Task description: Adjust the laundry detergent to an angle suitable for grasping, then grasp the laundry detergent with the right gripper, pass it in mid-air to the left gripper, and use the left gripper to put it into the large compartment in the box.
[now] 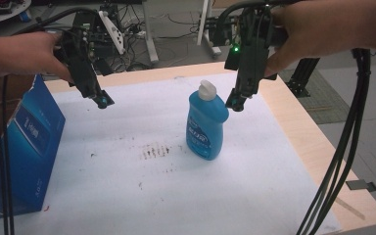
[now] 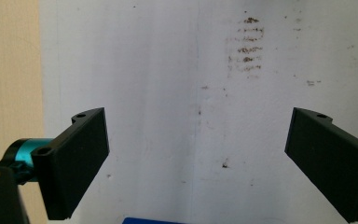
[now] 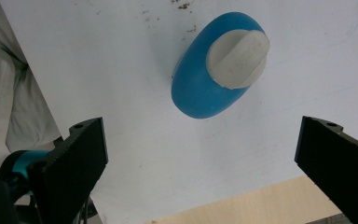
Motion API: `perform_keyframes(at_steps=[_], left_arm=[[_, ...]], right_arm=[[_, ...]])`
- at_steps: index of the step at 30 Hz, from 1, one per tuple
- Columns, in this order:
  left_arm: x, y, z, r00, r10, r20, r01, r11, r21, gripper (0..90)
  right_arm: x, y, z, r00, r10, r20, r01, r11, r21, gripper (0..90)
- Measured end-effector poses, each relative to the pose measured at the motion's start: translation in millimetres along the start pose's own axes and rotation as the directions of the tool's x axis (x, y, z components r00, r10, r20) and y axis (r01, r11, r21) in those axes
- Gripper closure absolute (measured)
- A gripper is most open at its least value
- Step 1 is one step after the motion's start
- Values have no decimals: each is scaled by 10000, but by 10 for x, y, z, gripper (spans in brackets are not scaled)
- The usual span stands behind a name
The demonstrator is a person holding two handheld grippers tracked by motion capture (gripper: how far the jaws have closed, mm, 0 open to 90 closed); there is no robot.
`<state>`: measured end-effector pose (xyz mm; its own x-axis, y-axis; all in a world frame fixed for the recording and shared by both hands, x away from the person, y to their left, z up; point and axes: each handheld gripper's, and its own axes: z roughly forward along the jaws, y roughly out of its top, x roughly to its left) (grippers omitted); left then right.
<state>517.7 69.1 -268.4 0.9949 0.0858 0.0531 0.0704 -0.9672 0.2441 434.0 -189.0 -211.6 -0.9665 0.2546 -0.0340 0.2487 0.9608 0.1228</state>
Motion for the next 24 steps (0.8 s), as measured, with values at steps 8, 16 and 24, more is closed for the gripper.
perform_keyframes(at_steps=[8,16,24], left_arm=[[-5,6,28,10000,4,16,-4,10000,60,62],[-30,6,31,10000,-25,36,25,10000,77,62],[-40,14,66,10000,28,77,-29,9999,150,62]], right_arm=[[-29,-78,6,9986,525,44,-524,9984,-188,18],[-77,-167,55,9853,1706,104,-1702,9849,-321,18],[-118,-283,181,9526,3039,-148,-3043,9513,-493,18]])
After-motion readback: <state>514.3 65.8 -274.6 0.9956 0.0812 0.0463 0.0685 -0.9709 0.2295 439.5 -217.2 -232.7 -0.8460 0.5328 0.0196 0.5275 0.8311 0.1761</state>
